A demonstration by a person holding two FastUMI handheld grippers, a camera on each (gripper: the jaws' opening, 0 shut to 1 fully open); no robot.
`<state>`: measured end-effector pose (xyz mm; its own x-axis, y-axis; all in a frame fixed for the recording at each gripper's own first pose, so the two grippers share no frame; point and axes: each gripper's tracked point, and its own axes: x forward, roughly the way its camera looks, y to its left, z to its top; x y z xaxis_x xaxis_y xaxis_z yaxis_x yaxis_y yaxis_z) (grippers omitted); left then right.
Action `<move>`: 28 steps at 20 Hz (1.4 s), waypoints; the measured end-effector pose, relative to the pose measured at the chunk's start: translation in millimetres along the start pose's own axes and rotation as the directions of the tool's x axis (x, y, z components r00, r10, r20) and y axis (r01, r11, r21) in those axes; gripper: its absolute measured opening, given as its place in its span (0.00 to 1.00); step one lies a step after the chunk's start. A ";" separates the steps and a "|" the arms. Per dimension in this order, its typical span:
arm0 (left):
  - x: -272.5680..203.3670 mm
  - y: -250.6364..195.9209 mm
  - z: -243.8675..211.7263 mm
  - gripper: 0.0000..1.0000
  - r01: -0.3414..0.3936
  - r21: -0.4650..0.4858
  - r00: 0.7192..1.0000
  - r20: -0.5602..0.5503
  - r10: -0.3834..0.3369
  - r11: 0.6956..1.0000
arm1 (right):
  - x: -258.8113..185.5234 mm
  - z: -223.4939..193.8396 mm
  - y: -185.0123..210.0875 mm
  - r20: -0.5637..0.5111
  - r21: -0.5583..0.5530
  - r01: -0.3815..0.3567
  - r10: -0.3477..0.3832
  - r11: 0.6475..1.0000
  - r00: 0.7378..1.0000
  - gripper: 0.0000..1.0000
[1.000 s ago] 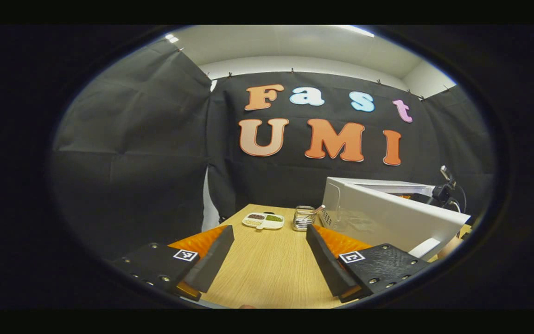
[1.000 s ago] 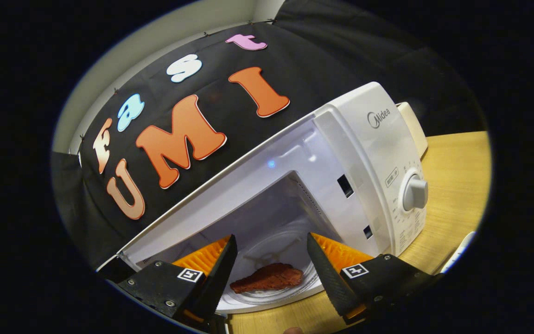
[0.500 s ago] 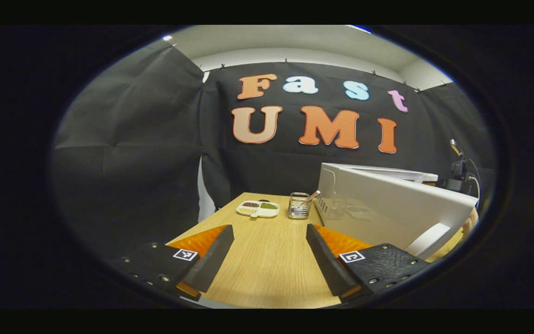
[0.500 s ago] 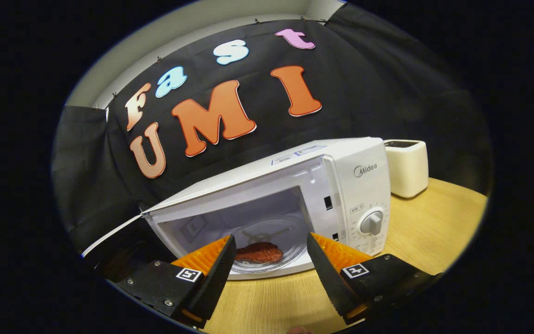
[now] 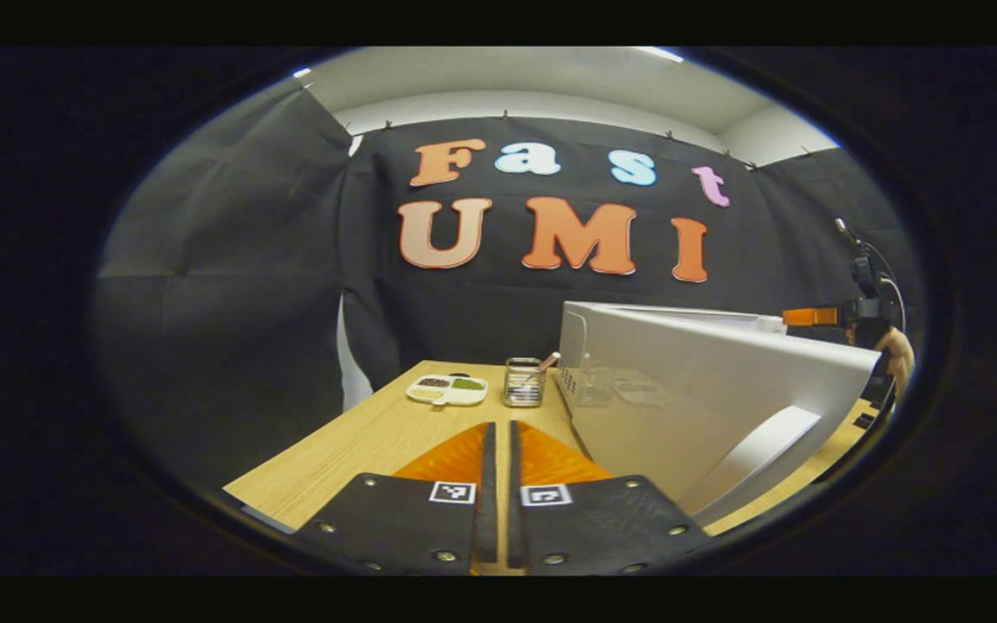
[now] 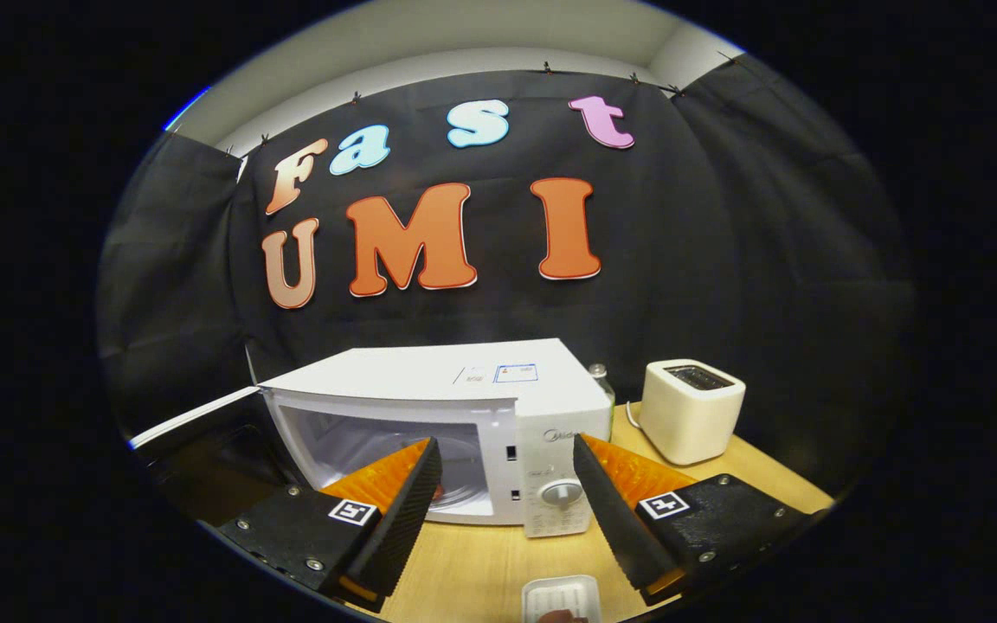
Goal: Open the microwave oven with the left hand, put the food in, and close the microwave oven.
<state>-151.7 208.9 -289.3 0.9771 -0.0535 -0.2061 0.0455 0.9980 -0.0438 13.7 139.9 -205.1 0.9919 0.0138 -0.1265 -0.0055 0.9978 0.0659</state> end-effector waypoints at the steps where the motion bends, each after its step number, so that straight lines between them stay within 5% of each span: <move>1: -0.3 -10.4 -5.3 0.01 0.034 -0.010 0.999 -0.016 -0.034 0.999 | -4.1 11.4 -12.0 0.020 -0.015 0.020 -0.019 1.000 1.000 0.95; 4: 1.0 -43.4 -9.5 0.02 0.126 -0.025 0.992 -0.028 -0.127 0.992 | -15.6 35.3 -40.8 0.067 -0.019 0.067 -0.066 0.998 0.996 0.95; 15: 32.2 -140.7 -9.0 0.01 0.291 -0.025 0.955 -0.044 -0.292 0.956 | -36.8 46.0 -112.4 0.048 -0.004 0.130 -0.130 0.991 0.990 0.95; 28: 88.3 -225.8 3.4 0.01 0.371 0.001 0.928 -0.019 -0.371 0.929 | -56.5 64.7 -158.7 0.048 0.001 0.172 -0.172 0.985 0.984 0.95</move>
<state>-75.0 -21.1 -294.3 0.8864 -0.4206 -0.1935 0.4049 0.9069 -0.1166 -33.3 -23.4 -144.4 0.9830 -0.1612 -0.0885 0.1655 0.9852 0.0443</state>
